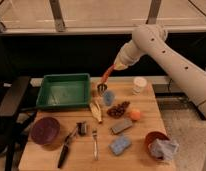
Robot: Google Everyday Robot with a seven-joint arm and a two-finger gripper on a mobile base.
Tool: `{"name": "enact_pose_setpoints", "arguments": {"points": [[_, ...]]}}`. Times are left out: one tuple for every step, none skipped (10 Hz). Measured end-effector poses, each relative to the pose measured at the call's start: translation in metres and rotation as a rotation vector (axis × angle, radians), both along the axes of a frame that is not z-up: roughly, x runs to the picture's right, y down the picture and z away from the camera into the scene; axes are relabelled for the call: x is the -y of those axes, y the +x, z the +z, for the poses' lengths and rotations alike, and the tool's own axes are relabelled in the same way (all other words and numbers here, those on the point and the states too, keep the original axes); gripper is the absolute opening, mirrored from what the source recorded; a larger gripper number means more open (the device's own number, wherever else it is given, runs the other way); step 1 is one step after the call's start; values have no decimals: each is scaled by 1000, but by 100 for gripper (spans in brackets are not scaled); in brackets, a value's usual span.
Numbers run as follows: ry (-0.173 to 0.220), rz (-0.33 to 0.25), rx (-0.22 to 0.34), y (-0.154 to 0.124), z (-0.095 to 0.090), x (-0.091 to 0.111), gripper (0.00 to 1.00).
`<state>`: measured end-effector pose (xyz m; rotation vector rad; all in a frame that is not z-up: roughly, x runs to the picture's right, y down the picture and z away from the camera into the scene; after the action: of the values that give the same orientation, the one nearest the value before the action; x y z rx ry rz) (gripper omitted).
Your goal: Place pepper in plastic cup
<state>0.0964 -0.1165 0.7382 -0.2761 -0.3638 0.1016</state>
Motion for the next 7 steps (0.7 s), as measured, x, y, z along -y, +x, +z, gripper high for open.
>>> {"name": "enact_pose_setpoints", "arguments": {"points": [[0, 1, -1, 1, 0, 0, 0], [0, 2, 0, 1, 0, 0, 0], [1, 0, 1, -1, 0, 0, 0], [1, -1, 2, -2, 0, 1, 0], [-3, -5, -2, -1, 1, -1, 0], [-17, -14, -8, 0, 3, -5, 0], [-34, -24, -8, 0, 9, -13, 0]]}}
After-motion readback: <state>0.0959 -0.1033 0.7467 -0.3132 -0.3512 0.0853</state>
